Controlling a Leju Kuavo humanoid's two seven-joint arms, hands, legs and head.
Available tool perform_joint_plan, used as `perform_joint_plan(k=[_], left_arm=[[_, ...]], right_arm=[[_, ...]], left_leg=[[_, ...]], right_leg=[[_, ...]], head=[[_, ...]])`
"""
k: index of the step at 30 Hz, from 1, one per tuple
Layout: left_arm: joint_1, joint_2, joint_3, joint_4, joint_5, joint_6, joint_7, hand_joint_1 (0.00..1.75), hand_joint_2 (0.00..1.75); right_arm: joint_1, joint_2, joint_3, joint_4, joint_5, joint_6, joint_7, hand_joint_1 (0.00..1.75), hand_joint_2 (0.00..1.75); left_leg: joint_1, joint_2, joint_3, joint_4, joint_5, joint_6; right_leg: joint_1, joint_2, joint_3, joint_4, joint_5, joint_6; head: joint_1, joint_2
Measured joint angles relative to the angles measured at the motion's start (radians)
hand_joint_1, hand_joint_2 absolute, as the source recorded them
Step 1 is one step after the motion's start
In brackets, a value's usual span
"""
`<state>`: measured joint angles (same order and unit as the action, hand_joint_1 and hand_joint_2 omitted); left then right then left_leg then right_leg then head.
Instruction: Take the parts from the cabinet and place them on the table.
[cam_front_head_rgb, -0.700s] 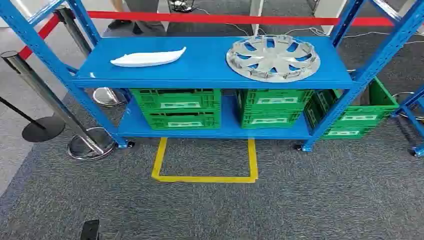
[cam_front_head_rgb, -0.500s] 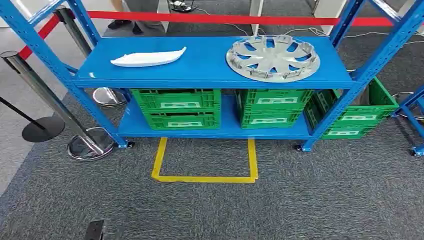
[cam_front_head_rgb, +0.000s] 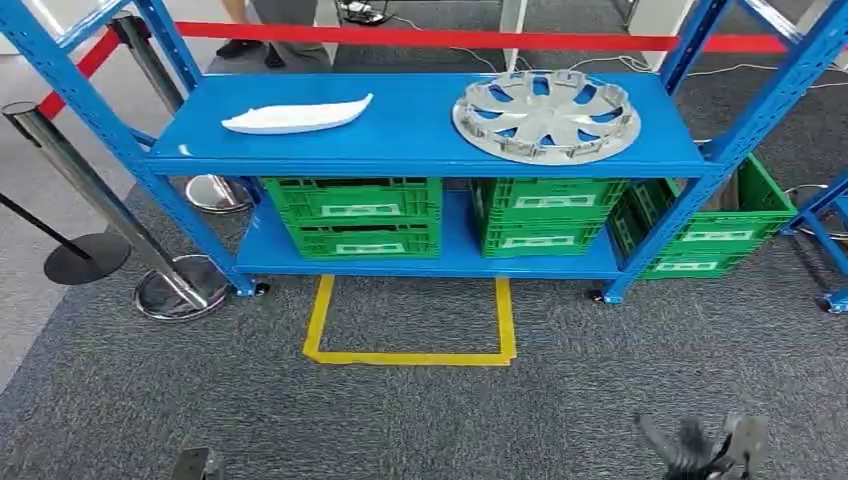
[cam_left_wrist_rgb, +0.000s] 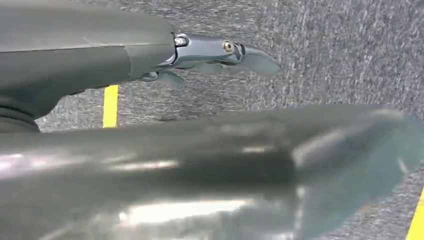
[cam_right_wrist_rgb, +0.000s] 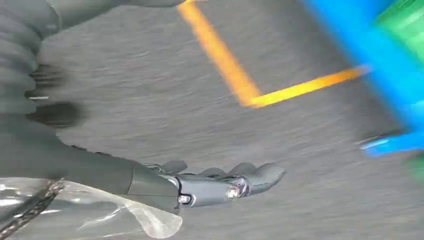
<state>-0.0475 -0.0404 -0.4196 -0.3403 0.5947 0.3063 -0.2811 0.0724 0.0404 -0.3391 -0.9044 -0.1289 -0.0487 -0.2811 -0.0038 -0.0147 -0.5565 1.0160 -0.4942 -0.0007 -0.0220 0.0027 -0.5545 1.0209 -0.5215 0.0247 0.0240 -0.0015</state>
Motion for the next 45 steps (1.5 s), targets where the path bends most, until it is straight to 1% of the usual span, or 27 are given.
perform_joint_plan(k=[4, 10, 13, 15, 18, 22, 27, 29, 30, 31, 32, 33, 34, 35, 36, 37, 38, 39, 40, 41, 42, 43, 44, 45], left_arm=[[-0.005, 0.004, -0.01, -0.003, -0.016, -0.021, 0.008, 0.0, 0.0], [-0.015, 0.004, -0.017, -0.005, -0.02, -0.027, 0.015, 0.0, 0.0], [-0.016, 0.005, -0.025, -0.006, -0.032, -0.034, 0.015, 0.0, 0.0], [-0.019, 0.006, -0.032, -0.006, -0.043, -0.035, 0.016, 0.0, 0.0], [-0.032, 0.006, -0.034, -0.006, -0.05, -0.043, 0.024, 0.0, 0.0], [-0.044, 0.006, -0.034, -0.006, -0.047, -0.055, 0.029, 0.0, 0.0], [-0.048, 0.007, -0.034, -0.006, -0.05, -0.055, 0.02, 0.0, 0.0], [-0.053, 0.007, -0.034, -0.006, -0.052, -0.048, 0.017, 0.0, 0.0], [-0.056, 0.007, -0.034, -0.006, -0.051, -0.048, 0.013, 0.0, 0.0], [-0.057, 0.007, -0.034, -0.006, -0.051, -0.048, 0.008, 0.0, 0.0], [-0.056, 0.005, -0.034, -0.006, -0.05, -0.049, 0.003, 0.0, 0.0], [-0.057, 0.004, -0.034, -0.006, -0.05, -0.049, 0.001, 0.0, 0.0], [-0.057, 0.005, -0.033, -0.006, -0.05, -0.049, -0.001, 0.0, 0.0], [-0.056, 0.004, -0.033, -0.006, -0.05, -0.049, -0.001, 0.0, 0.0], [-0.055, 0.004, -0.033, -0.006, -0.05, -0.049, -0.001, 0.0, 0.0], [-0.054, 0.004, -0.033, -0.006, -0.05, -0.05, -0.001, 0.0, 0.0], [-0.052, 0.004, -0.033, -0.006, -0.05, -0.05, -0.001, 0.0, 0.0], [-0.052, 0.003, -0.033, -0.006, -0.05, -0.05, -0.002, 0.0, 0.0], [-0.051, 0.003, -0.033, -0.006, -0.05, -0.05, -0.002, 0.0, 0.0], [-0.052, 0.003, -0.033, -0.006, -0.05, -0.05, -0.002, 0.0, 0.0], [-0.053, 0.004, -0.033, -0.006, -0.05, -0.05, -0.002, 0.0, 0.0], [-0.053, 0.004, -0.033, -0.006, -0.05, -0.05, -0.003, 0.0, 0.0], [-0.052, 0.004, -0.033, -0.006, -0.05, -0.05, -0.003, 0.0, 0.0], [-0.051, 0.004, -0.033, -0.006, -0.05, -0.05, -0.004, 0.0, 0.0]], right_arm=[[0.01, 0.0, 0.047, -0.216, 0.005, 0.035, -0.009, 0.0, 1.75], [0.018, 0.0, 0.108, -0.359, -0.008, 0.027, -0.011, 0.0, 1.75], [0.031, 0.0, 0.133, -0.411, -0.034, 0.039, -0.054, 0.0, 1.75], [0.042, 0.0, 0.162, -0.477, -0.048, 0.052, -0.082, 0.0, 1.75], [0.047, -0.004, 0.222, -0.59, -0.061, 0.057, -0.103, 0.0, 1.75], [0.048, -0.022, 0.303, -0.734, -0.069, 0.056, -0.141, 0.0, 1.75], [0.062, -0.041, 0.367, -0.854, -0.069, 0.058, -0.184, 0.0, 1.75], [0.06, -0.045, 0.384, -0.882, -0.066, 0.059, -0.196, 0.0, 1.75], [0.062, -0.048, 0.394, -0.903, -0.059, 0.055, -0.208, 0.0, 1.75], [0.066, -0.049, 0.4, -0.922, -0.059, 0.049, -0.216, 0.0, 1.75], [0.071, -0.056, 0.404, -0.941, -0.059, 0.048, -0.224, 0.0, 1.75], [0.072, -0.056, 0.409, -0.955, -0.06, 0.048, -0.226, 0.0, 1.75], [0.073, -0.058, 0.413, -0.965, -0.06, 0.046, -0.227, 0.0, 1.75], [0.079, -0.061, 0.415, -0.972, -0.059, 0.045, -0.227, 0.0, 1.75], [0.086, -0.062, 0.415, -0.977, -0.06, 0.045, -0.227, 0.0, 1.75], [0.089, -0.063, 0.417, -0.981, -0.06, 0.044, -0.227, 0.0, 1.75], [0.09, -0.065, 0.419, -0.985, -0.06, 0.043, -0.227, 0.0, 1.75], [0.09, -0.066, 0.421, -0.989, -0.06, 0.042, -0.227, 0.0, 1.75], [0.09, -0.066, 0.423, -0.994, -0.06, 0.042, -0.228, 0.0, 1.75], [0.089, -0.066, 0.424, -0.998, -0.06, 0.042, -0.228, 0.0, 1.75], [0.088, -0.066, 0.425, -1.0, -0.06, 0.042, -0.227, 0.0, 1.75], [0.091, -0.066, 0.426, -1.004, -0.06, 0.042, -0.229, 0.0, 1.75], [0.094, -0.066, 0.427, -1.006, -0.06, 0.042, -0.229, 0.0, 1.75], [0.095, -0.066, 0.428, -1.006, -0.06, 0.042, -0.229, 0.0, 1.75]], left_leg=[[0.0, 0.0, 0.0, 0.0, 0.0, 0.0], [0.0, 0.0, 0.0, 0.0, 0.0, 0.0], [0.0, 0.0, 0.0, 0.0, 0.0, 0.0], [0.0, 0.0, 0.0, 0.0, 0.0, 0.0], [0.0, 0.0, 0.0, 0.0, 0.0, 0.0], [-0.001, 0.0, 0.0, 0.004, -0.001, 0.001], [-0.003, 0.0, -0.004, 0.012, -0.005, 0.009], [-0.005, 0.0, -0.007, 0.015, -0.006, 0.014], [-0.007, 0.0, -0.007, 0.012, -0.004, 0.019], [-0.002, 0.0, 0.0, -0.007, 0.005, 0.029], [0.004, 0.002, 0.007, -0.021, 0.013, 0.032], [0.005, 0.002, 0.008, -0.024, 0.015, 0.037], [0.005, 0.003, 0.007, -0.024, 0.015, 0.038], [0.005, 0.003, 0.007, -0.024, 0.013, 0.04], [0.005, 0.003, 0.007, -0.023, 0.013, 0.04], [0.005, 0.002, 0.007, -0.023, 0.012, 0.039], [0.006, 0.001, 0.009, -0.022, 0.01, 0.037], [0.007, 0.0, 0.012, -0.022, 0.008, 0.033], [0.01, -0.001, 0.017, -0.018, 0.003, 0.027], [0.01, -0.002, 0.019, -0.013, -0.003, 0.019], [0.003, -0.003, 0.013, -0.007, -0.008, 0.012], [0.003, -0.003, 0.009, -0.001, -0.007, 0.007], [0.004, -0.003, 0.009, -0.002, -0.006, 0.005], [0.006, -0.003, 0.01, -0.004, -0.005, 0.003]], right_leg=[[0.0, 0.0, 0.0, 0.0, 0.0, 0.0], [0.0, 0.0, 0.0, 0.0, 0.0, 0.0], [0.0, 0.0, 0.0, 0.0, 0.0, 0.0], [0.0, 0.001, 0.0, 0.0, 0.0, 0.0], [0.0, 0.0, 0.0, 0.0, 0.0, 0.0], [-0.002, 0.0, 0.0, -0.001, 0.002, 0.001], [-0.005, 0.0, 0.0, -0.001, 0.003, 0.006], [-0.007, 0.0, 0.0, -0.002, 0.004, 0.012], [-0.007, 0.0, 0.002, -0.01, 0.007, 0.017], [-0.005, -0.001, 0.005, -0.013, 0.006, 0.024], [-0.006, -0.001, -0.006, -0.001, -0.006, 0.024], [-0.003, -0.001, -0.026, 0.041, -0.034, 0.022], [-0.004, -0.001, -0.062, 0.117, -0.072, 0.024], [-0.005, -0.001, -0.108, 0.209, -0.111, 0.027], [-0.005, -0.001, -0.142, 0.275, -0.132, 0.029], [-0.005, -0.001, -0.157, 0.298, -0.126, 0.03], [-0.006, -0.001, -0.148, 0.27, -0.095, 0.031], [-0.008, -0.002, -0.119, 0.203, -0.049, 0.032], [-0.009, -0.002, -0.068, 0.096, 0.007, 0.032], [-0.011, -0.001, -0.032, 0.013, 0.034, 0.034], [-0.004, 0.002, -0.01, 0.0, 0.013, 0.031], [-0.005, 0.004, -0.016, 0.001, 0.016, 0.018], [-0.003, 0.005, -0.018, 0.002, 0.015, 0.016], [-0.001, 0.006, -0.018, 0.004, 0.013, 0.01]], head=[[0.0, 0.0], [0.0, 0.0], [0.0, 0.0], [0.0, 0.0], [0.0, 0.0], [0.0, 0.0], [0.0, 0.0], [0.0, 0.0], [-0.001, 0.0], [0.0, 0.0], [0.002, 0.0], [0.003, 0.0], [0.006, 0.0], [0.004, 0.0], [0.005, 0.0], [0.006, 0.0], [0.005, 0.0], [0.006, 0.0], [0.005, 0.0], [0.006, 0.0], [0.007, 0.0], [0.006, 0.0], [0.005, 0.0], [0.005, 0.0]])
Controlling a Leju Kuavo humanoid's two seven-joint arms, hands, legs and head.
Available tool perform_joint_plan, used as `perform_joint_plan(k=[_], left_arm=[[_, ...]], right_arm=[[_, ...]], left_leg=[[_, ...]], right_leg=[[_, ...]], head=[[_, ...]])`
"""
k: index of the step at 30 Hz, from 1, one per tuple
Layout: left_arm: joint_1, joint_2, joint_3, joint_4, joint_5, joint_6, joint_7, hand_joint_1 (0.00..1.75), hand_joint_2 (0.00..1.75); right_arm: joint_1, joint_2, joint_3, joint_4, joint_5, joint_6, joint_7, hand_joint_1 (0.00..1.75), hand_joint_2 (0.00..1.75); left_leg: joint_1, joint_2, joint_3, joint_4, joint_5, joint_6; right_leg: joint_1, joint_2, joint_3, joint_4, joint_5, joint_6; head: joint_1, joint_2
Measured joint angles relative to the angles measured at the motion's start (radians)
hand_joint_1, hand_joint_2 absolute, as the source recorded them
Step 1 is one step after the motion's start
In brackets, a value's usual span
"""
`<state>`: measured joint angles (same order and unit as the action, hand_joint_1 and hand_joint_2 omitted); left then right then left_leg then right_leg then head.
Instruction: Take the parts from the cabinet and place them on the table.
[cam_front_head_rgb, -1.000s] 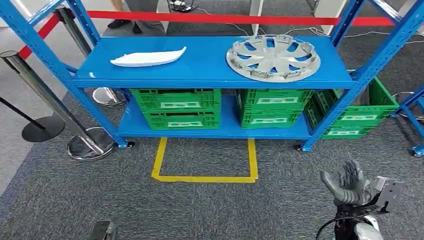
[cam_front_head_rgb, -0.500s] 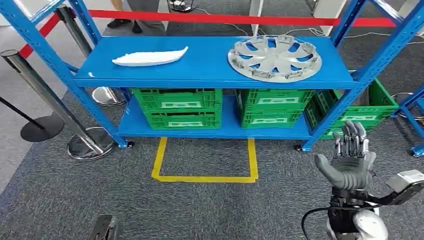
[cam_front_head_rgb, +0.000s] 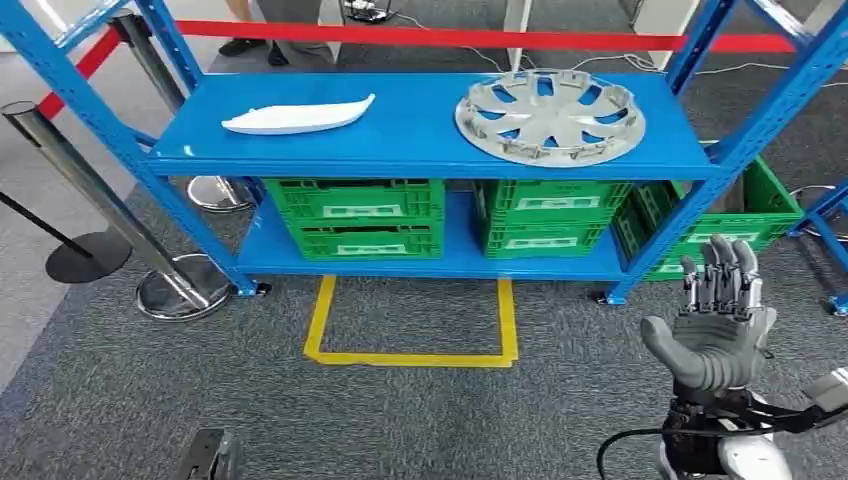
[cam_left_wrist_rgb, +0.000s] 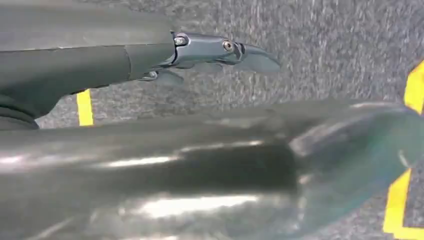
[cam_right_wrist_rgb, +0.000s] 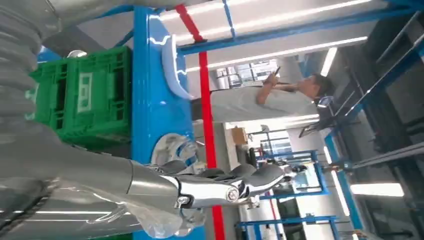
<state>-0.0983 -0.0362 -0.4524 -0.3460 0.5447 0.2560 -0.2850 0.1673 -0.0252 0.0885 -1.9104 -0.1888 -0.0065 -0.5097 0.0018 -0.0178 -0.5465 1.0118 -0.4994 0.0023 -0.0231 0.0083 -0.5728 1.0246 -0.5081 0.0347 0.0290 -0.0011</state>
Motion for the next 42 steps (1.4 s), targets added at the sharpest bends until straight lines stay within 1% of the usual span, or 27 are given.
perform_joint_plan(k=[1, 2, 4, 6, 7, 8, 9, 11, 12, 13, 16, 18, 19, 21, 22, 23, 25, 27, 29, 32, 34, 35, 37, 38, 39, 40, 42], left_arm=[[-0.001, 0.0, 0.0, 0.0, 0.0, 0.0, 0.0, 0.0, 0.0], [-0.002, 0.002, 0.0, 0.0, 0.0, 0.002, 0.0, 0.0, 0.0], [-0.004, 0.0, 0.0, 0.0, 0.0, 0.007, -0.005, 0.0, 0.0], [-0.005, -0.001, 0.002, 0.0, 0.007, 0.021, -0.015, 0.0, 0.0], [-0.005, -0.002, 0.002, 0.0, 0.007, 0.033, -0.023, 0.0, 0.0], [-0.005, -0.002, 0.003, 0.0, 0.008, 0.05, -0.033, 0.0, 0.0], [-0.005, -0.002, 0.004, 0.0, 0.004, 0.078, -0.048, 0.0, 0.0], [-0.007, -0.002, 0.005, 0.0, -0.012, 0.113, -0.062, 0.0, 0.0], [-0.007, -0.002, 0.005, 0.0, -0.02, 0.118, -0.065, 0.0, 0.0], [-0.009, -0.002, 0.005, 0.0, -0.023, 0.118, -0.066, 0.0, 0.0], [-0.005, -0.004, 0.005, 0.0, -0.031, 0.117, -0.066, 0.0, 0.0], [-0.003, -0.008, 0.005, -0.002, -0.038, 0.117, -0.066, 0.0, 0.0], [-0.007, -0.006, 0.005, -0.003, -0.044, 0.119, -0.066, 0.0, 0.0], [-0.01, -0.007, 0.005, -0.003, -0.054, 0.126, -0.066, 0.0, 0.0], [-0.01, -0.008, 0.005, -0.003, -0.056, 0.127, -0.066, 0.0, 0.0], [-0.009, -0.009, 0.005, -0.003, -0.057, 0.127, -0.066, 0.0, 0.0], [-0.01, -0.01, 0.005, -0.003, -0.057, 0.128, -0.066, 0.0, 0.0], [-0.011, -0.01, 0.005, -0.003, -0.06, 0.128, -0.066, 0.0, 0.0], [-0.014, -0.01, 0.005, -0.004, -0.072, 0.132, -0.066, 0.0, 0.0], [-0.022, -0.012, 0.005, -0.008, -0.086, 0.137, -0.063, 0.0, 0.0], [-0.027, -0.01, 0.005, -0.013, -0.089, 0.139, -0.057, 0.0, 0.0], [-0.029, -0.011, 0.005, -0.013, -0.089, 0.139, -0.054, 0.0, 0.0], [-0.028, -0.012, 0.005, -0.013, -0.09, 0.14, -0.053, 0.0, 0.0], [-0.028, -0.012, 0.005, -0.013, -0.09, 0.142, -0.051, 0.0, 0.0], [-0.028, -0.012, 0.005, -0.013, -0.09, 0.142, -0.051, 0.0, 0.0], [-0.028, -0.012, 0.005, -0.013, -0.09, 0.142, -0.051, 0.0, 0.0], [-0.029, -0.011, 0.005, -0.013, -0.09, 0.142, -0.051, 0.0, 0.0]], right_arm=[[0.0, 0.0, 0.001, 0.0, 0.0, 0.0, 0.0, 0.0, 1.75], [0.0, 0.0, 0.002, -0.003, 0.002, -0.001, 0.0, 0.0, 0.0], [-0.004, -0.001, 0.003, -0.01, 0.015, -0.008, -0.002, 0.0, 0.0], [-0.014, -0.004, 0.015, -0.013, 0.032, -0.016, 0.005, 0.0, 0.0], [-0.016, -0.006, 0.019, -0.015, 0.036, -0.023, 0.012, 0.0, 0.0], [-0.016, -0.006, 0.023, -0.019, 0.042, -0.033, 0.02, 0.0, 0.0], [-0.016, -0.008, 0.029, -0.028, 0.062, -0.06, 0.038, 0.0, 0.0], [-0.023, -0.009, 0.043, -0.039, 0.085, -0.104, 0.062, 0.0, 0.0], [-0.025, -0.009, 0.049, -0.042, 0.092, -0.121, 0.071, 0.0, 0.0], [-0.027, -0.009, 0.052, -0.042, 0.095, -0.129, 0.074, 0.0, 0.0], [-0.029, -0.019, 0.073, -0.045, 0.116, -0.159, 0.08, 0.0, 0.0], [-0.029, -0.025, 0.087, -0.049, 0.138, -0.181, 0.077, 0.0, 0.0], [-0.031, -0.031, 0.089, -0.05, 0.152, -0.197, 0.08, 0.0, 0.0], [-0.035, -0.043, 0.096, -0.048, 0.172, -0.219, 0.095, 0.0, 0.0], [-0.033, -0.046, 0.1, -0.047, 0.177, -0.227, 0.099, 0.0, 0.0], [-0.032, -0.05, 0.102, -0.046, 0.18, -0.227, 0.101, 0.0, 0.0], [-0.033, -0.054, 0.104, -0.044, 0.181, -0.23, 0.103, 0.0, 0.0], [-0.034, -0.06, 0.11, -0.044, 0.185, -0.23, 0.101, 0.0, 0.0], [-0.045, -0.071, 0.122, -0.043, 0.218, -0.213, 0.072, 0.0, 0.0], [-0.066, -0.097, 0.147, -0.033, 0.272, -0.205, 0.032, 0.0, 0.0], [-0.081, -0.102, 0.159, -0.025, 0.292, -0.22, 0.034, 0.0, 0.0], [-0.088, -0.104, 0.162, -0.022, 0.295, -0.225, 0.036, 0.0, 0.0], [-0.097, -0.105, 0.171, -0.013, 0.299, -0.229, 0.039, 0.0, 0.0], [-0.098, -0.105, 0.172, -0.01, 0.3, -0.231, 0.042, 0.0, 0.0], [-0.098, -0.105, 0.175, -0.005, 0.301, -0.232, 0.043, 0.0, 0.0], [-0.099, -0.106, 0.177, -0.002, 0.302, -0.233, 0.043, 0.0, 0.0], [-0.102, -0.106, 0.182, 0.004, 0.303, -0.235, 0.043, 0.0, 0.0]], left_leg=[[0.001, 0.0, 0.001, 0.001, -0.002, -0.003], [0.002, 0.004, 0.0, 0.008, -0.012, -0.01], [0.004, 0.009, -0.041, 0.104, -0.068, -0.019], [0.005, 0.01, -0.127, 0.281, -0.141, -0.022], [0.005, 0.01, -0.156, 0.333, -0.149, -0.023], [0.005, 0.01, -0.16, 0.335, -0.136, -0.022], [0.005, 0.01, -0.146, 0.293, -0.095, -0.018], [0.005, 0.01, -0.073, 0.124, 0.007, -0.008], [0.004, 0.01, -0.041, 0.045, 0.036, -0.003], [-0.003, 0.011, -0.035, 0.036, 0.023, -0.003], [-0.006, 0.01, -0.037, 0.018, 0.015, 0.003], [0.004, 0.01, -0.028, -0.001, 0.025, 0.018], [0.003, 0.01, -0.027, -0.002, 0.025, 0.021], [0.001, 0.01, -0.028, -0.001, 0.024, 0.027], [-0.002, 0.01, -0.029, -0.001, 0.023, 0.028], [-0.004, 0.01, -0.028, -0.001, 0.023, 0.029], [-0.007, 0.008, -0.024, 0.0, 0.022, 0.03], [-0.008, 0.005, -0.018, 0.001, 0.016, 0.028], [-0.015, 0.005, -0.024, 0.008, 0.009, 0.019], [-0.013, 0.006, -0.022, 0.004, 0.011, 0.006], [-0.011, 0.008, -0.033, 0.045, -0.016, -0.007], [-0.007, 0.009, -0.063, 0.108, -0.048, -0.013], [0.0, 0.01, -0.155, 0.281, -0.114, -0.022], [0.001, 0.01, -0.186, 0.331, -0.12, -0.024], [0.003, 0.01, -0.195, 0.329, -0.099, -0.025], [0.004, 0.01, -0.182, 0.289, -0.059, -0.024], [0.005, 0.011, -0.11, 0.112, 0.054, -0.018]], right_leg=[[-0.001, -0.001, 0.002, -0.001, 0.0, -0.008], [-0.006, -0.004, 0.005, -0.004, 0.001, -0.014], [-0.006, -0.009, 0.008, -0.004, -0.002, -0.023], [-0.004, -0.011, 0.009, -0.004, -0.004, -0.026], [-0.004, -0.011, 0.01, -0.004, -0.005, -0.027], [-0.003, -0.012, 0.013, -0.004, -0.006, -0.027], [-0.003, -0.011, 0.016, -0.003, -0.008, -0.028], [-0.003, -0.01, 0.025, -0.003, -0.012, -0.025], [-0.003, -0.011, 0.028, -0.004, -0.015, -0.022], [0.004, -0.011, 0.026, -0.005, -0.017, -0.018], [0.001, -0.013, 0.018, -0.011, -0.01, -0.002], [-0.001, -0.012, 0.01, -0.006, -0.023, 0.01], [0.0, -0.012, -0.005, 0.033, -0.049, 0.011], [0.001, -0.01, -0.086, 0.202, -0.127, 0.016], [0.002, -0.01, -0.124, 0.276, -0.151, 0.017], [0.003, -0.01, -0.147, 0.313, -0.149, 0.016], [0.004, -0.01, -0.117, 0.235, -0.082, 0.011], [0.005, -0.01, -0.029, 0.051, 0.013, -0.001], [0.01, -0.01, 0.007, -0.013, -0.005, -0.006], [0.012, -0.008, 0.008, -0.014, -0.001, -0.018], [0.002, -0.012, 0.025, -0.023, -0.003, -0.03], [0.002, -0.014, 0.029, -0.022, -0.005, -0.033], [0.002, -0.015, 0.036, -0.022, -0.013, -0.036], [0.002, -0.014, 0.039, -0.022, -0.016, -0.035], [0.001, -0.013, 0.046, -0.022, -0.022, -0.034], [0.001, -0.012, 0.054, -0.022, -0.028, -0.032], [0.0, -0.011, 0.079, -0.022, -0.045, -0.024]], head=[[0.0, 0.0], [0.002, 0.0], [-0.007, 0.0], [-0.006, 0.0], [-0.007, 0.0], [-0.006, 0.0], [-0.007, 0.0], [-0.007, 0.0], [-0.007, 0.0], [-0.006, 0.0], [-0.005, 0.0], [-0.005, 0.0], [-0.004, 0.0], [0.0, 0.0], [-0.001, 0.0], [0.0, 0.0], [0.0, 0.0], [0.0, 0.0], [-0.003, 0.0], [-0.002, 0.0], [-0.009, 0.0], [-0.013, 0.0], [-0.011, 0.0], [-0.012, 0.0], [-0.012, 0.0], [-0.011, 0.0], [-0.011, 0.0]])
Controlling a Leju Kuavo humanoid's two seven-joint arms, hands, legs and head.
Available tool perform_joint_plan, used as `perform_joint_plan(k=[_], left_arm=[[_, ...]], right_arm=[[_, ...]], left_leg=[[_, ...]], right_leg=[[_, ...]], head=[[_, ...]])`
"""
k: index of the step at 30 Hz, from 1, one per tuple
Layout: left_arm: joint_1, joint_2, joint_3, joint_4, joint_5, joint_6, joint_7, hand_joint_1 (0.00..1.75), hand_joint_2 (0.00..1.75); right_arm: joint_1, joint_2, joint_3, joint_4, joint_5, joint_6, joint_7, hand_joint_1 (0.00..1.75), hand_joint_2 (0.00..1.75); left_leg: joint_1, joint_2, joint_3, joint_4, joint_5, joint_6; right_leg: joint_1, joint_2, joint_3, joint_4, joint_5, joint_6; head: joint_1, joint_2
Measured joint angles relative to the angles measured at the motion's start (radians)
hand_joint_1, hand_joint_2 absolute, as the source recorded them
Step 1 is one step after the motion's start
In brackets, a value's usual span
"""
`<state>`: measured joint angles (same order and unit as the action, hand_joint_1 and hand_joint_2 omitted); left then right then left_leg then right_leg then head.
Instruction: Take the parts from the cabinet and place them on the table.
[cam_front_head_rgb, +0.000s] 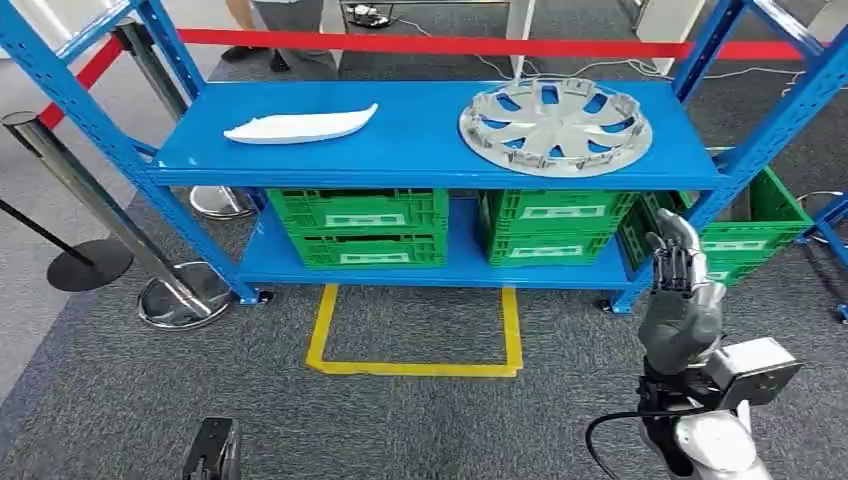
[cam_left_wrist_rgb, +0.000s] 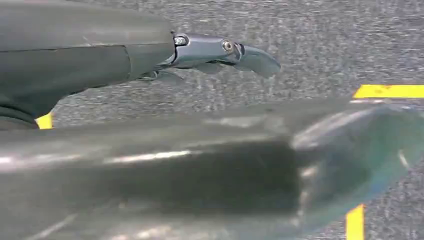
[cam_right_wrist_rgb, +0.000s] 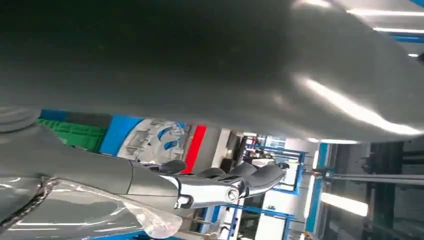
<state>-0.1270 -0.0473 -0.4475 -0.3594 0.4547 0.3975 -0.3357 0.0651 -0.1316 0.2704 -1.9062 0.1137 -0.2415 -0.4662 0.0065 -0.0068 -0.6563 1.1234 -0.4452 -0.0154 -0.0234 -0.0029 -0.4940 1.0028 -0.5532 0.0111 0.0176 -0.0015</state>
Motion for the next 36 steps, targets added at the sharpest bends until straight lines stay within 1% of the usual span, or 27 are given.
perform_joint_plan(k=[1, 3, 5, 7, 8, 10, 11, 12, 13, 14, 16, 17, 18, 19, 21, 22, 23, 24, 26, 27, 28, 29, 31, 32, 33, 34, 36], left_arm=[[0.001, 0.0, 0.0, 0.0, 0.0, 0.0, 0.0, 0.0, 0.0], [-0.001, 0.0, 0.0, 0.0, -0.004, -0.004, 0.0, 0.0, 0.0], [0.004, 0.0, 0.0, 0.0, -0.006, -0.01, 0.0, 0.0, 0.0], [0.003, -0.001, 0.0, -0.002, -0.009, -0.015, 0.002, 0.0, 0.0], [0.0, 0.001, 0.0, -0.002, -0.01, -0.016, 0.002, 0.0, 0.0], [-0.003, 0.0, 0.0, -0.002, -0.011, -0.018, 0.004, 0.0, 0.0], [-0.002, 0.0, 0.0, -0.002, -0.011, -0.018, 0.006, 0.0, 0.0], [0.0, -0.001, 0.0, -0.002, -0.011, -0.018, 0.008, 0.0, 0.0], [0.0, -0.003, 0.0, -0.002, -0.011, -0.018, 0.012, 0.0, 0.0], [0.0, -0.003, 0.0, -0.002, -0.011, -0.018, 0.012, 0.0, 0.0], [-0.001, -0.005, 0.001, -0.002, -0.01, -0.018, 0.012, 0.0, 0.0], [-0.002, -0.007, 0.001, -0.002, -0.01, -0.018, 0.012, 0.0, 0.0], [-0.004, -0.007, 0.001, -0.002, -0.01, -0.018, 0.012, 0.0, 0.0], [-0.002, -0.007, 0.002, -0.002, -0.01, -0.018, 0.012, 0.0, 0.0], [0.0, -0.008, 0.002, -0.002, -0.011, -0.019, 0.012, 0.0, 0.0], [-0.001, -0.006, 0.004, -0.002, -0.012, -0.019, 0.012, 0.0, 0.0], [-0.003, -0.006, 0.005, -0.003, -0.012, -0.019, 0.011, 0.0, 0.0], [-0.004, -0.007, 0.006, -0.003, -0.012, -0.019, 0.011, 0.0, 0.0], [0.001, -0.006, 0.006, -0.002, -0.012, -0.02, 0.011, 0.0, 0.0], [0.004, -0.006, 0.006, -0.002, -0.012, -0.021, 0.011, 0.0, 0.0], [0.005, -0.006, 0.006, -0.002, -0.012, -0.021, 0.011, 0.0, 0.0], [0.005, -0.006, 0.006, -0.002, -0.012, -0.021, 0.011, 0.0, 0.0], [0.005, -0.005, 0.006, -0.002, -0.012, -0.021, 0.011, 0.0, 0.0], [0.007, -0.003, 0.006, -0.002, -0.012, -0.021, 0.011, 0.0, 0.0], [0.004, -0.003, 0.006, -0.002, -0.012, -0.021, 0.011, 0.0, 0.0], [0.006, -0.003, 0.006, -0.003, -0.012, -0.021, 0.011, 0.0, 0.0], [0.01, -0.003, 0.006, -0.003, -0.012, -0.021, 0.011, 0.0, 0.0]], right_arm=[[0.0, -0.001, 0.002, 0.0, 0.001, -0.001, 0.0, 0.0, 0.0], [-0.001, -0.01, 0.004, 0.005, 0.007, -0.005, -0.002, 0.0, 0.0], [-0.001, -0.015, 0.011, 0.007, 0.012, -0.007, -0.013, 0.0, 0.0], [-0.003, -0.021, 0.015, 0.008, 0.01, -0.007, -0.021, 0.0, 0.0], [-0.009, -0.024, 0.017, 0.008, 0.005, -0.007, -0.026, 0.0, 0.0], [-0.011, -0.029, 0.019, 0.011, -0.001, -0.007, -0.027, 0.0, 0.0], [-0.011, -0.031, 0.02, 0.014, -0.004, -0.007, -0.028, 0.0, 0.0], [-0.011, -0.031, 0.022, 0.017, -0.006, -0.007, -0.028, 0.0, 0.0], [-0.011, -0.032, 0.023, 0.018, -0.008, -0.007, -0.027, 0.0, 0.0], [-0.012, -0.033, 0.023, 0.019, -0.01, -0.007, -0.026, 0.0, 0.0], [-0.013, -0.034, 0.026, 0.022, -0.016, -0.007, -0.019, 0.0, 0.0], [-0.013, -0.035, 0.027, 0.024, -0.019, -0.008, -0.018, 0.0, 0.0], [-0.015, -0.035, 0.029, 0.025, -0.02, -0.009, -0.014, 0.0, 0.0], [-0.014, -0.035, 0.029, 0.026, -0.021, -0.01, -0.013, 0.0, 0.0], [-0.013, -0.035, 0.03, 0.026, -0.024, -0.012, -0.011, 0.0, 0.0], [-0.012, -0.035, 0.03, 0.026, -0.024, -0.013, -0.011, 0.0, 0.0], [-0.012, -0.035, 0.031, 0.026, -0.024, -0.014, -0.01, 0.0, 0.0], [-0.012, -0.035, 0.031, 0.026, -0.024, -0.014, -0.01, 0.0, 0.0], [-0.009, -0.035, 0.031, 0.027, -0.024, -0.015, -0.01, 0.0, 0.0], [-0.009, -0.035, 0.031, 0.028, -0.024, -0.015, -0.01, 0.0, 0.0], [-0.007, -0.035, 0.031, 0.03, -0.024, -0.016, -0.01, 0.0, 0.0], [-0.006, -0.035, 0.031, 0.03, -0.024, -0.016, -0.01, 0.0, 0.0], [-0.007, -0.035, 0.031, 0.03, -0.024, -0.016, -0.01, 0.0, 0.0], [-0.007, -0.035, 0.031, 0.031, -0.024, -0.016, -0.01, 0.0, 0.0], [-0.006, -0.035, 0.031, 0.032, -0.024, -0.016, -0.01, 0.0, 0.0], [-0.007, -0.035, 0.032, 0.032, -0.025, -0.016, -0.008, 0.0, 0.0], [-0.006, -0.035, 0.032, 0.032, -0.025, -0.016, -0.01, 0.0, 0.0]], left_leg=[[-0.002, 0.002, 0.029, -0.062, 0.019, 0.006], [-0.009, 0.003, 0.039, -0.085, -0.009, 0.02], [-0.01, 0.002, 0.035, -0.088, -0.015, 0.032], [-0.003, -0.001, 0.061, -0.103, -0.019, 0.043], [-0.003, -0.001, 0.07, -0.107, -0.023, 0.049], [-0.007, -0.001, 0.077, -0.107, -0.031, 0.059], [-0.009, -0.002, 0.082, -0.107, -0.037, 0.06], [-0.011, -0.002, 0.09, -0.107, -0.044, 0.06], [-0.013, -0.004, 0.099, -0.107, -0.051, 0.06], [-0.014, -0.005, 0.113, -0.107, -0.061, 0.06], [-0.017, -0.006, 0.142, -0.108, -0.081, 0.057], [-0.018, -0.006, 0.145, -0.108, -0.087, 0.052], [-0.019, -0.007, 0.141, -0.107, -0.091, 0.046], [-0.017, -0.006, 0.139, -0.113, -0.094, 0.038], [-0.018, -0.006, 0.156, -0.106, -0.091, 0.029], [-0.017, -0.004, 0.146, -0.084, -0.095, 0.025], [-0.017, -0.003, 0.123, -0.033, -0.099, 0.016], [-0.013, -0.002, 0.086, 0.029, -0.121, 0.01], [-0.005, -0.001, 0.001, 0.16, -0.194, 0.001], [-0.004, -0.001, -0.027, 0.193, -0.206, -0.002], [-0.002, -0.001, -0.038, 0.184, -0.187, -0.003], [-0.001, -0.001, -0.027, 0.134, -0.141, -0.004], [-0.002, 0.0, 0.02, -0.027, -0.019, 0.005], [-0.006, 0.003, 0.033, -0.072, 0.013, 0.013], [-0.013, 0.005, 0.023, -0.078, -0.037, 0.018], [-0.015, 0.004, 0.028, -0.081, -0.006, 0.026], [-0.016, 0.003, 0.039, -0.096, -0.014, 0.046]], right_leg=[[-0.001, -0.001, -0.007, -0.003, -0.01, 0.007], [0.005, 0.0, 0.002, -0.002, -0.015, 0.018], [0.004, -0.001, 0.008, -0.005, -0.007, 0.03], [0.003, 0.001, -0.003, 0.025, -0.017, 0.037], [0.004, 0.001, -0.029, 0.076, -0.032, 0.038], [0.004, 0.001, -0.134, 0.239, -0.089, 0.041], [0.004, 0.001, -0.181, 0.297, -0.112, 0.041], [0.004, 0.001, -0.214, 0.32, -0.112, 0.04], [0.005, 0.001, -0.222, 0.301, -0.084, 0.037], [0.006, 0.001, -0.21, 0.24, -0.027, 0.032], [0.012, 0.001, -0.158, 0.07, 0.106, 0.016], [0.015, 0.001, -0.157, 0.055, 0.098, 0.01], [0.019, -0.001, -0.15, 0.021, 0.071, 0.009], [0.021, 0.0, -0.142, 0.029, 0.089, 0.002], [0.02, 0.002, -0.129, 0.021, 0.089, -0.009], [0.012, 0.002, -0.114, 0.012, 0.087, -0.012], [0.011, 0.001, -0.103, 0.011, 0.081, -0.019], [0.01, 0.0, -0.097, 0.01, 0.074, -0.021], [0.01, 0.001, -0.083, 0.01, 0.059, -0.022], [0.01, 0.002, -0.075, 0.011, 0.053, -0.022], [0.01, 0.004, -0.061, 0.011, 0.043, -0.021], [0.01, 0.005, -0.046, 0.011, 0.033, -0.019], [0.01, 0.004, -0.016, 0.01, 0.013, -0.014], [0.009, 0.003, -0.021, 0.006, 0.004, -0.009], [0.012, 0.004, -0.008, 0.007, 0.0, -0.001], [0.012, 0.004, -0.011, 0.003, -0.004, 0.008], [0.011, 0.002, 0.002, 0.008, 0.006, 0.027]], head=[[-0.001, 0.0], [-0.004, 0.0], [-0.005, 0.0], [0.0, 0.0], [0.003, 0.0], [0.004, 0.0], [0.004, 0.0], [0.004, 0.0], [0.004, 0.0], [0.004, 0.0], [0.004, 0.0], [0.001, 0.0], [-0.001, 0.0], [-0.001, 0.0], [-0.002, 0.0], [-0.003, 0.0], [-0.005, 0.0], [-0.007, 0.0], [-0.005, 0.0], [-0.006, 0.0], [-0.006, 0.0], [-0.006, 0.0], [-0.006, 0.0], [-0.006, 0.0], [-0.005, 0.0], [-0.006, 0.0], [-0.005, 0.0]])
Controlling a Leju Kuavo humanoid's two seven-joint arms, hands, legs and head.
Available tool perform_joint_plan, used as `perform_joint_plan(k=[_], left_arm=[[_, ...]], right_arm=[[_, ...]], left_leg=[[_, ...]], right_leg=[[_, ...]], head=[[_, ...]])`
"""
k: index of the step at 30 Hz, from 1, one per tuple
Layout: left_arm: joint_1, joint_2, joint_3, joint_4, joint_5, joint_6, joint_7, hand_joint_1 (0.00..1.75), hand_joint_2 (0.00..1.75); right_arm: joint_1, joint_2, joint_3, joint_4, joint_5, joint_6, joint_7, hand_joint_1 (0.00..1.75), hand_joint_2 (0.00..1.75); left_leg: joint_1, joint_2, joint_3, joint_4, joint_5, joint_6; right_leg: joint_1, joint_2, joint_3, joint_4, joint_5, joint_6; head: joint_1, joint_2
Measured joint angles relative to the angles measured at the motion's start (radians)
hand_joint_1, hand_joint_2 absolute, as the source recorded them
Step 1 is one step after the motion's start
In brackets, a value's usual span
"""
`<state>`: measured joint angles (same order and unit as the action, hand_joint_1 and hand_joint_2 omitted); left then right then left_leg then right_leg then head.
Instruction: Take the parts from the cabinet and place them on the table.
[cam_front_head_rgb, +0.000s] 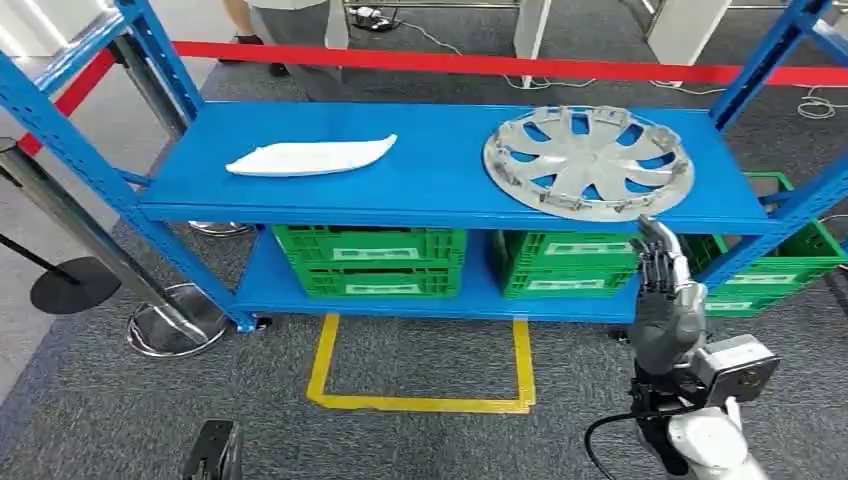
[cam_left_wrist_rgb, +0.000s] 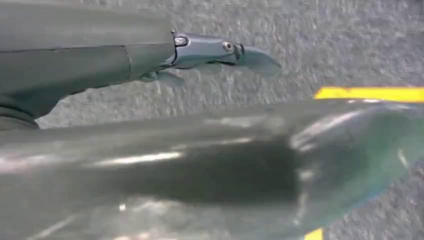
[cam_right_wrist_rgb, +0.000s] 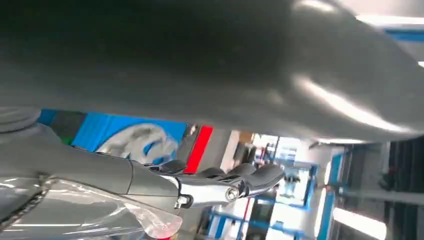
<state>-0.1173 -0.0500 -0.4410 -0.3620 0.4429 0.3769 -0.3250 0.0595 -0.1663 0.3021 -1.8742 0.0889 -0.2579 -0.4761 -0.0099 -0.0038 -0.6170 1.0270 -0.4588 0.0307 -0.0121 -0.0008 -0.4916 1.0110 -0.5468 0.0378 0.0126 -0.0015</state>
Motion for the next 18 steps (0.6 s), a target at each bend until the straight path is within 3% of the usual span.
perform_joint_plan(k=[2, 3, 5, 6, 7, 8, 10, 11, 12, 14, 16, 18], left_arm=[[-0.004, 0.0, 0.0, 0.0, 0.0, 0.0, 0.0, 0.0, 0.0], [-0.007, 0.0, 0.001, 0.0, 0.0, 0.001, 0.0, 0.0, 0.0], [-0.008, 0.0, 0.002, 0.0, 0.0, 0.0, -0.001, 0.0, 0.0], [-0.006, 0.0, 0.003, 0.0, 0.0, 0.0, 0.0, 0.0, 0.0], [-0.004, -0.001, 0.003, 0.0, 0.0, 0.0, 0.0, 0.0, 0.0], [-0.003, -0.002, 0.004, 0.0, 0.0, 0.0, 0.0, 0.0, 0.0], [-0.004, -0.003, 0.006, 0.0, 0.0, 0.0, -0.001, 0.0, 0.0], [-0.003, -0.003, 0.006, 0.0, 0.0, 0.0, -0.001, 0.0, 0.0], [-0.004, -0.003, 0.006, 0.0, 0.0, 0.0, 0.0, 0.0, 0.0], [-0.003, -0.003, 0.007, 0.0, 0.0, -0.001, 0.0, 0.0, 0.0], [-0.005, -0.002, 0.007, 0.0, 0.0, -0.001, -0.001, 0.0, 0.0], [-0.009, -0.002, 0.008, 0.0, 0.0, 0.0, -0.002, 0.0, 0.0]], right_arm=[[-0.002, 0.0, 0.003, 0.0, 0.0, 0.0, 0.0, 0.0, 0.0], [-0.006, 0.0, 0.002, 0.0, 0.0, -0.001, 0.0, 0.0, 0.0], [-0.003, -0.001, 0.002, 0.0, 0.0, -0.004, 0.0, 0.0, 0.0], [-0.001, -0.001, 0.002, 0.0, 0.0, -0.004, 0.0, 0.0, 0.0], [-0.001, -0.001, 0.002, 0.0, 0.0, -0.004, 0.0, 0.0, 0.0], [-0.001, -0.001, 0.002, 0.0, 0.0, -0.004, 0.0, 0.0, 0.0], [-0.001, -0.001, 0.002, 0.0, 0.0, -0.004, 0.0, 0.0, 0.0], [-0.001, -0.001, 0.002, 0.001, 0.0, -0.004, 0.0, 0.0, 0.0], [0.0, -0.001, 0.002, 0.003, 0.0, -0.005, 0.002, 0.0, 0.0], [0.003, -0.002, 0.002, 0.003, 0.0, -0.005, 0.0, 0.0, 0.0], [0.002, -0.002, 0.002, 0.003, 0.0, -0.005, 0.0, 0.0, 0.0], [0.001, -0.002, 0.002, 0.003, 0.0, -0.005, 0.0, 0.0, 0.0]], left_leg=[[0.008, -0.002, 0.035, -0.016, -0.003, 0.012], [0.008, -0.002, 0.042, -0.018, -0.007, 0.017], [0.007, -0.004, 0.049, -0.017, -0.02, 0.021], [0.006, -0.004, 0.055, -0.017, -0.027, 0.02], [0.006, -0.005, 0.064, -0.017, -0.035, 0.019], [0.006, -0.005, 0.077, -0.017, -0.044, 0.017], [0.007, -0.006, 0.111, -0.017, -0.068, 0.012], [0.006, -0.006, 0.114, -0.018, -0.08, 0.007], [0.003, -0.007, 0.124, -0.014, -0.087, 0.001], [0.003, -0.006, 0.126, -0.016, -0.094, -0.013], [0.002, -0.006, 0.132, -0.009, -0.098, -0.02], [0.005, -0.003, 0.078, 0.097, -0.106, -0.034]], right_leg=[[-0.001, 0.001, -0.012, 0.035, -0.022, 0.002], [-0.001, 0.001, -0.044, 0.094, -0.044, 0.004], [-0.001, 0.001, -0.151, 0.253, -0.104, 0.012], [-0.001, 0.001, -0.197, 0.303, -0.119, 0.017], [-0.001, 0.001, -0.217, 0.306, -0.105, 0.019], [-0.001, 0.001, -0.218, 0.271, -0.067, 0.019], [-0.001, 0.0, -0.173, 0.113, 0.053, 0.011], [-0.001, -0.001, -0.159, 0.036, 0.116, 0.006], [0.004, -0.002, -0.161, 0.035, 0.084, 0.001], [0.007, -0.001, -0.148, 0.021, 0.09, -0.023], [0.0, 0.0, -0.131, 0.015, 0.084, -0.033], [-0.002, -0.002, -0.106, 0.008, 0.074, -0.044]], head=[[0.003, 0.0], [0.007, 0.0], [0.01, 0.0], [0.009, 0.0], [0.01, 0.0], [0.01, 0.0], [0.01, 0.0], [0.011, 0.0], [0.005, 0.0], [0.008, 0.0], [0.009, 0.0], [0.005, 0.0]])
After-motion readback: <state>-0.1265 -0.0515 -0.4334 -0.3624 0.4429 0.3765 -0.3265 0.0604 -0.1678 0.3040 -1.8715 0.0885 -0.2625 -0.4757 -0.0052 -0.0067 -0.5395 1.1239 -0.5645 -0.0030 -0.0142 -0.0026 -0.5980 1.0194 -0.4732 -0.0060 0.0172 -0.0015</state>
